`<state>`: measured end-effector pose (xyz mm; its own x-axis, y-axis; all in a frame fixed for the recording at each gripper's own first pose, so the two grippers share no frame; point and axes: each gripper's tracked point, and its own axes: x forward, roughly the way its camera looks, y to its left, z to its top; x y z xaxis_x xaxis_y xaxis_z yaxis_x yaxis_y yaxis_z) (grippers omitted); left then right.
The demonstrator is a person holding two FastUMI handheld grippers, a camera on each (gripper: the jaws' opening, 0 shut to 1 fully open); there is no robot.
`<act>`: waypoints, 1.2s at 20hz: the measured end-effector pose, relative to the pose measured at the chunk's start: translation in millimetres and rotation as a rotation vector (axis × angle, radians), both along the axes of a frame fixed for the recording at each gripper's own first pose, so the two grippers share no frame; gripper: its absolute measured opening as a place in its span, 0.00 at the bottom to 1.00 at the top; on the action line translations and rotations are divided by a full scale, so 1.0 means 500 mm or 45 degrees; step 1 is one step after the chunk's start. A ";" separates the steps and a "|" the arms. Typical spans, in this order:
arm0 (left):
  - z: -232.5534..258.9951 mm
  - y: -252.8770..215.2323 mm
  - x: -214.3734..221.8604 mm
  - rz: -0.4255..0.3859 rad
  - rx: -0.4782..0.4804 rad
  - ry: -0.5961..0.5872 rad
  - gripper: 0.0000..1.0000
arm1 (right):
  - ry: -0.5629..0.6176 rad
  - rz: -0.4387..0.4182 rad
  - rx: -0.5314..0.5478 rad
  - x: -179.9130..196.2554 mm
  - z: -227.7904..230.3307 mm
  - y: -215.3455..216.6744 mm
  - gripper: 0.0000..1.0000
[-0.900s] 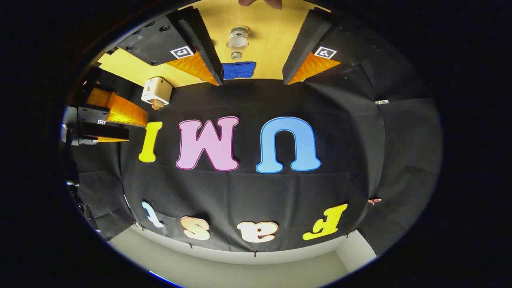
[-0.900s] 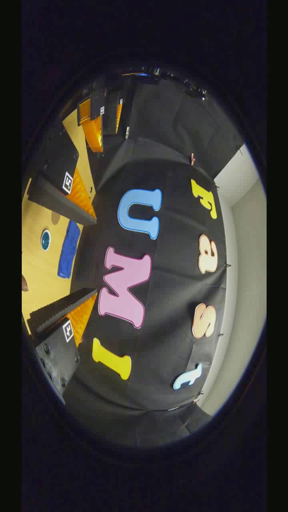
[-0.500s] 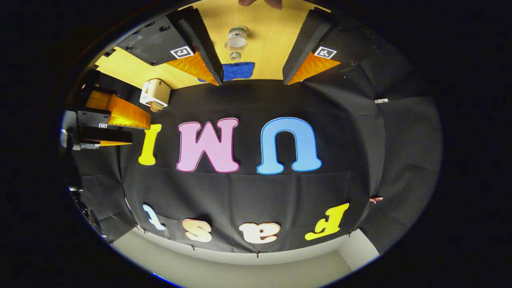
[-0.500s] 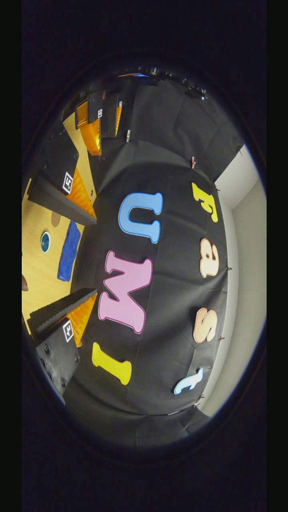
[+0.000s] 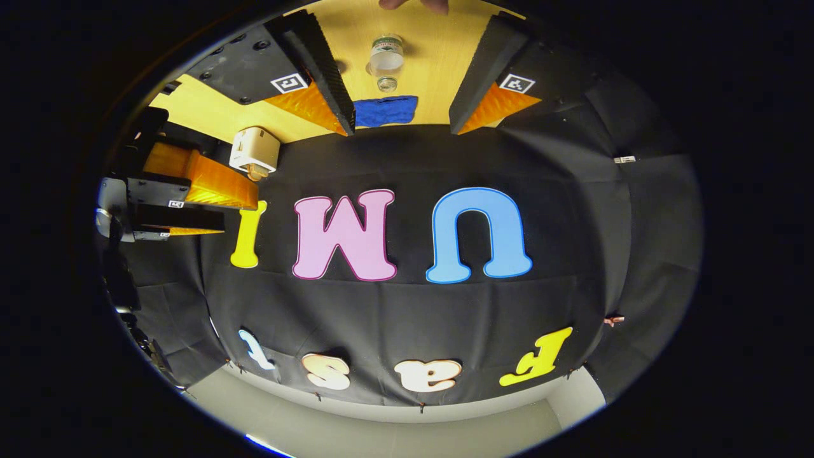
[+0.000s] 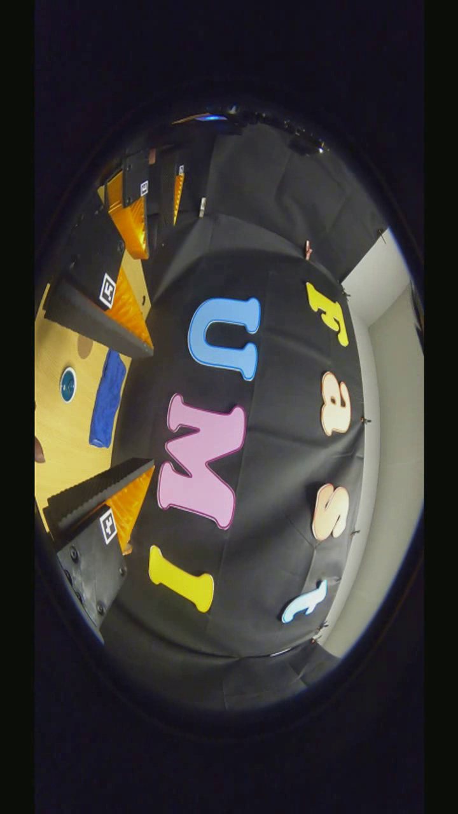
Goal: Open the teacup lid with one hand, grasp the water bottle and pour water into the teacup with the other hand; after pouring, place the water bottle on the coaster and then close the teacup lid.
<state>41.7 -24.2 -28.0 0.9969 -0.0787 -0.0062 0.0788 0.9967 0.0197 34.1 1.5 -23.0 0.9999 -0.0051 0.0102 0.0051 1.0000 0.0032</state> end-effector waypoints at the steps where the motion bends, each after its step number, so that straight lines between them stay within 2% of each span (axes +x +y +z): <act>1: -0.009 -0.004 0.010 -0.010 -0.001 0.011 0.93 | -0.002 0.000 0.003 0.009 -0.012 0.000 0.98; 4: -0.047 -0.006 0.038 -0.013 0.008 0.033 0.94 | 0.033 0.008 0.031 0.039 -0.088 0.003 0.98; 9: -0.114 -0.003 0.080 0.034 -0.037 0.032 0.94 | 0.143 0.031 0.081 0.093 -0.275 0.014 0.98; 14: -0.189 -0.012 0.111 0.037 0.033 0.027 0.93 | 0.271 0.051 0.147 0.132 -0.463 0.031 0.97; 18: -0.249 -0.019 0.117 0.028 0.042 0.061 0.93 | 0.359 0.059 0.133 0.155 -0.589 0.045 0.97; 19: -0.258 -0.019 0.116 0.025 0.041 0.068 0.96 | 0.373 0.064 0.131 0.160 -0.607 0.049 0.98; 20: -0.268 -0.018 0.116 0.026 0.040 0.072 0.93 | 0.389 0.063 0.129 0.169 -0.625 0.051 0.96; 23: -0.304 -0.014 0.112 0.028 0.028 0.106 0.92 | 0.446 0.075 0.137 0.185 -0.680 0.061 0.82; 24: -0.312 -0.012 0.111 0.028 0.021 0.116 0.92 | 0.462 0.086 0.141 0.189 -0.693 0.069 0.82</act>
